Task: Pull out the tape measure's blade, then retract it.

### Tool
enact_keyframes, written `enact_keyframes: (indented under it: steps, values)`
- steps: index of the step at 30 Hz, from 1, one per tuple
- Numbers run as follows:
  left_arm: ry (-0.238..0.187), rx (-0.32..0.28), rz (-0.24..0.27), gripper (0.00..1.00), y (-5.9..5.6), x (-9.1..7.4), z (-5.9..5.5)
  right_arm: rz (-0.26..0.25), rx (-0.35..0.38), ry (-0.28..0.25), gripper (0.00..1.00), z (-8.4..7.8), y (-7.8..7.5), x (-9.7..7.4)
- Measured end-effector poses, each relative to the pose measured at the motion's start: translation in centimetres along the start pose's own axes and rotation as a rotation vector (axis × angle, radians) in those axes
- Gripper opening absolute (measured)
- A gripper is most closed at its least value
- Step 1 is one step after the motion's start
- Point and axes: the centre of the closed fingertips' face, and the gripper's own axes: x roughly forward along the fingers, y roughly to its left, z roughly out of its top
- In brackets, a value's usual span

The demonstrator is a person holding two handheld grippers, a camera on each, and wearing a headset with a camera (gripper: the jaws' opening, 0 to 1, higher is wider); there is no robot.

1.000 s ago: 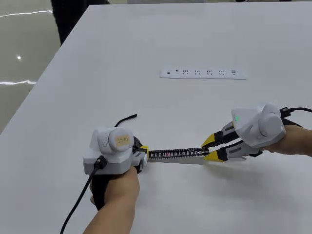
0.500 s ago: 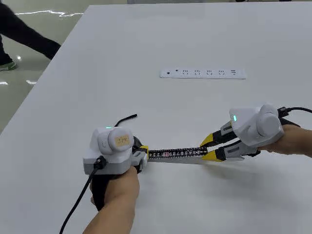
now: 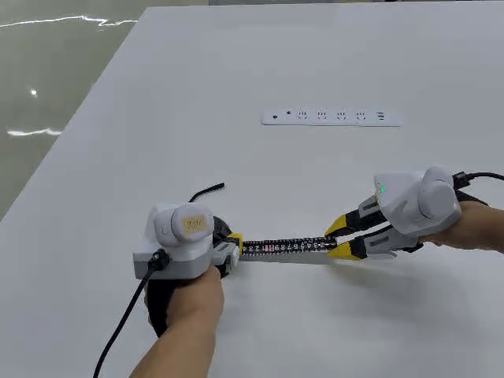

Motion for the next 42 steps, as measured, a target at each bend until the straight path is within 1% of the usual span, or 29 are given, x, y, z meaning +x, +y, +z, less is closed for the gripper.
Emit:
enact_keyframes:
  steps: [5, 7, 11, 16, 18, 23, 26, 32, 36, 38, 41, 42]
  values:
    - [0.003, -0.006, -0.008, 0.61, 0.2, 0.3, 0.0, 0.0, -0.003, -0.005, 0.14, 0.4, 0.1, 0.1]
    - [0.005, -0.009, -0.01, 0.61, 0.0, -0.2, 0.0, 0.001, -0.004, -0.008, 0.14, 0.6, 0.2, 0.1]
    - [0.005, -0.013, -0.015, 0.61, 0.2, 0.0, 0.0, 0.001, -0.006, -0.011, 0.14, 0.7, 0.1, 0.3]
    - [0.005, -0.019, -0.019, 0.61, 0.0, -0.3, 0.1, 0.002, -0.009, -0.013, 0.14, 0.9, 0.1, 0.4]
    - [0.004, -0.023, -0.019, 0.61, 0.1, -0.1, 0.1, 0.001, -0.011, -0.014, 0.14, 1.0, 0.1, 0.5]
    - [0.005, -0.023, -0.02, 0.61, 0.1, -0.2, 0.1, 0.002, -0.013, -0.013, 0.14, 1.2, 0.2, 0.5]
    - [0.008, -0.024, -0.022, 0.61, 0.3, 0.1, 0.0, 0.002, -0.012, -0.015, 0.14, 1.0, 0.1, 0.7]
    - [0.011, -0.025, -0.026, 0.61, 0.4, 0.2, 0.0, 0.003, -0.01, -0.018, 0.14, 1.5, 0.2, 0.8]
    - [0.019, -0.027, -0.027, 0.61, 0.1, -0.4, 0.0, 0.003, -0.012, -0.018, 0.14, 1.5, 0.2, 1.0]
    - [0.017, -0.029, -0.029, 0.61, 0.4, 0.0, 0.0, 0.003, -0.011, -0.021, 0.14, 1.6, 0.1, 1.1]
    - [0.019, -0.031, -0.029, 0.61, 0.4, -0.2, 0.1, 0.003, -0.012, -0.021, 0.14, 1.8, 0.2, 1.1]
    - [0.019, -0.031, -0.03, 0.61, 0.4, -0.1, 0.1, 0.004, -0.013, -0.021, 0.14, 1.8, 0.3, 1.2]
